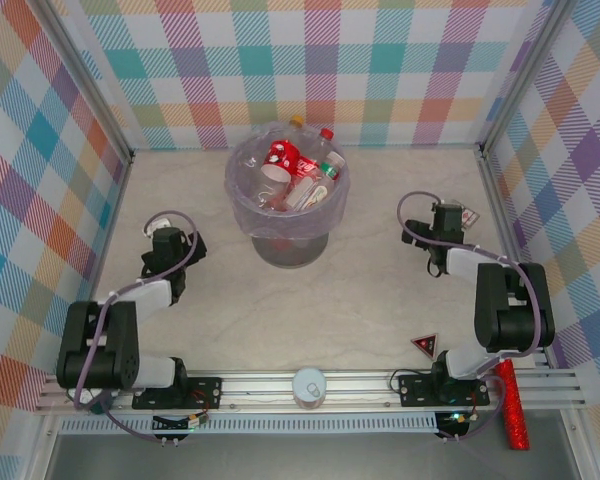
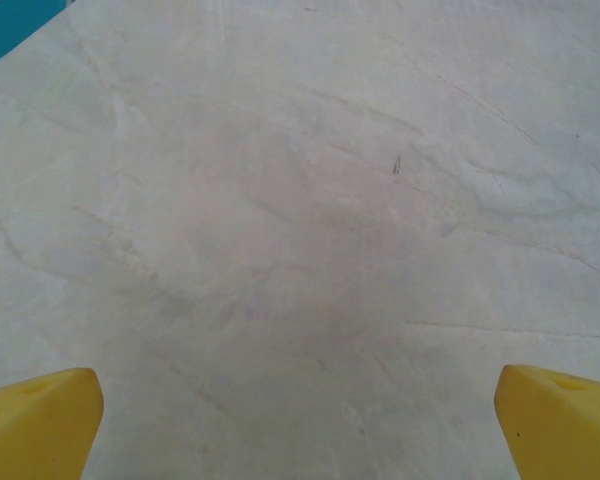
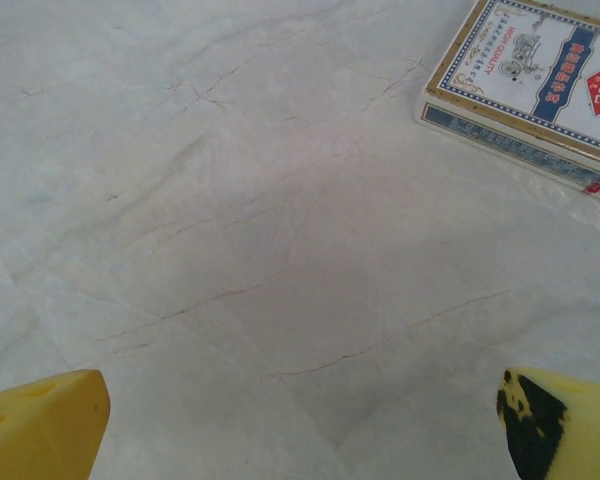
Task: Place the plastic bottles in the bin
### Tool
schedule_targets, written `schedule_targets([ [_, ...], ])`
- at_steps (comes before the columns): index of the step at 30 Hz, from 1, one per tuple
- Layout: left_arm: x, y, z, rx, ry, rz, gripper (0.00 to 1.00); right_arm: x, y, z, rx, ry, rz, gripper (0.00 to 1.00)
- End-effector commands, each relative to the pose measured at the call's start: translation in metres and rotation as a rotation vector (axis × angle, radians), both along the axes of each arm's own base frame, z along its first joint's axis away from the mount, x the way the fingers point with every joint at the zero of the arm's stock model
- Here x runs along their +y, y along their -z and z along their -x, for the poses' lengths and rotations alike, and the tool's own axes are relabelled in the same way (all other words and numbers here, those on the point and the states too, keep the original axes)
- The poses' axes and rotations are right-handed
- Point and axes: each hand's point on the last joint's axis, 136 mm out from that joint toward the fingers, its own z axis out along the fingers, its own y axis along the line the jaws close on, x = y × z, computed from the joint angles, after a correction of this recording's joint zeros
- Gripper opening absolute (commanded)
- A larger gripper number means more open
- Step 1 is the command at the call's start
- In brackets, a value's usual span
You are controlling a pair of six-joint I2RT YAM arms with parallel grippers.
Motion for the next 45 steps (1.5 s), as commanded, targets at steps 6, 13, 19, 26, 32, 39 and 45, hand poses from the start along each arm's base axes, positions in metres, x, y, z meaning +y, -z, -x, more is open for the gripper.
schedule_targets([
  [6, -0.028, -0.021, -0.025, -0.165, 0.129, -0.135, 1.00, 0.015, -0.035, -0.005, -0.263, -0.107, 0.043, 0.99],
  [13, -0.037, -0.008, -0.023, -0.157, 0.170, -0.140, 1.00, 0.022, -0.036, -0.001, -0.312, -0.148, 0.034, 0.99],
  [19, -0.036, -0.010, -0.024, -0.177, 0.167, -0.145, 1.00, 0.021, -0.033, 0.002, -0.349, -0.143, 0.039, 0.99],
  [26, -0.037, -0.011, -0.024, -0.180, 0.167, -0.144, 1.00, 0.021, -0.033, 0.003, -0.351, -0.146, 0.039, 0.99],
  [32, -0.037, -0.011, -0.024, -0.179, 0.168, -0.145, 1.00, 0.022, -0.033, 0.003, -0.354, -0.146, 0.039, 0.99],
  [39, -0.036, -0.010, -0.024, -0.178, 0.167, -0.145, 1.00, 0.037, -0.032, 0.001, -0.340, -0.243, 0.021, 0.99],
  [45, -0.037, -0.011, -0.024, -0.178, 0.168, -0.145, 1.00, 0.039, -0.031, 0.001, -0.337, -0.261, 0.005, 0.99],
])
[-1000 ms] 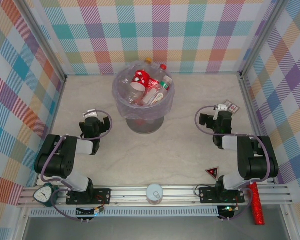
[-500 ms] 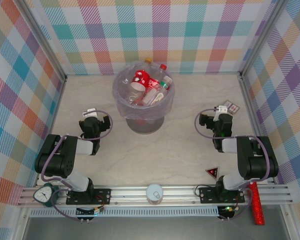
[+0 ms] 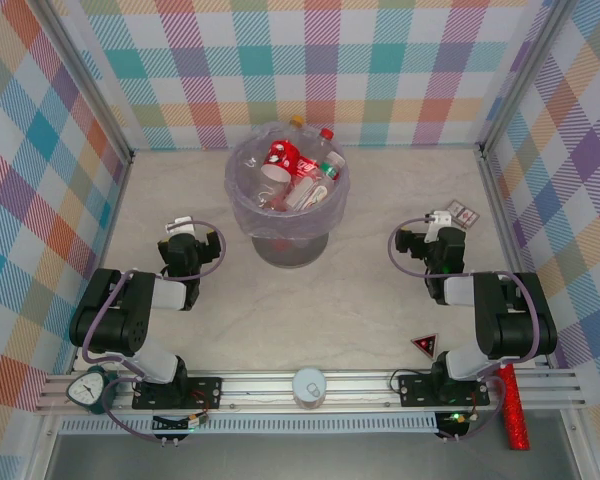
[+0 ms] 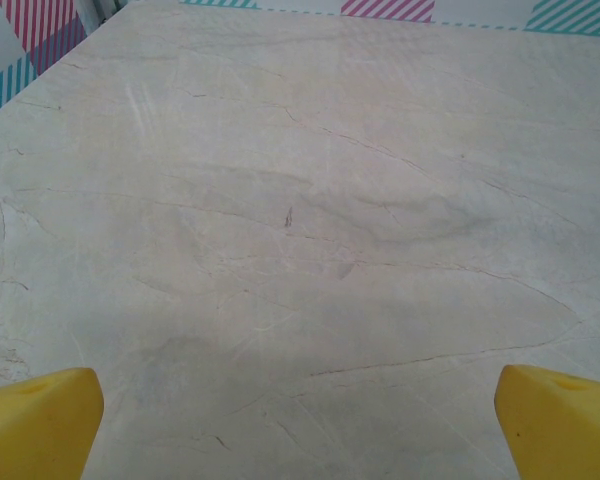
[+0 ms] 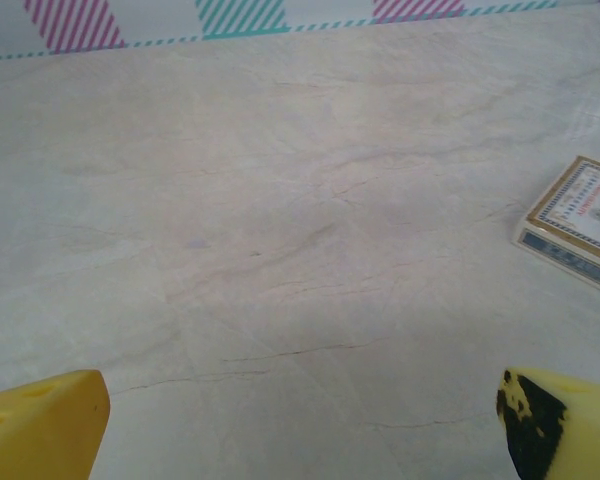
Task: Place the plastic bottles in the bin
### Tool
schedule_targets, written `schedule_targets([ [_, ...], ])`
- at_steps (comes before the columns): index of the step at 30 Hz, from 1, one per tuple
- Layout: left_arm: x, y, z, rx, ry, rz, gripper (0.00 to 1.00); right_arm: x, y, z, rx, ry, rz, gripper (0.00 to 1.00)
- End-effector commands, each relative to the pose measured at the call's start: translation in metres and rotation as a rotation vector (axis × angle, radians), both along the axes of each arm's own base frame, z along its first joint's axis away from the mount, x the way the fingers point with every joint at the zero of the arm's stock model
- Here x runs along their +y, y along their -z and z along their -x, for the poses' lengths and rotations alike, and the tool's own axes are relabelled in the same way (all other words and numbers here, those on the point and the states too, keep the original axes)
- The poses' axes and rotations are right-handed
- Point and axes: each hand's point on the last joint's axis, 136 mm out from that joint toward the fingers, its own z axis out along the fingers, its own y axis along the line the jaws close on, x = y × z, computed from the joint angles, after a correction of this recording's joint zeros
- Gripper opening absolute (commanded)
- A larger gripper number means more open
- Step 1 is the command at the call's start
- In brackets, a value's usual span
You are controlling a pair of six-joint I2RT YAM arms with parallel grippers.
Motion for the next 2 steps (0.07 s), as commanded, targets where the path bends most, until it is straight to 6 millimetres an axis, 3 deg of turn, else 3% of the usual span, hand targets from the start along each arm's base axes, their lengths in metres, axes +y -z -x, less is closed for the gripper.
schedule_targets([
  [1, -0.0025, -0.0073, -0.0022, -0.038, 0.007, -0.001, 1.00, 0.0065, -0.0043, -0.0039, -0.018, -0.046, 0.003, 0.99],
  [2, -0.0021, -0.0076, -0.0025, -0.038, 0.006, -0.002, 1.00, 0.0064, -0.0049, -0.0035, -0.021, -0.045, 0.004, 0.99],
])
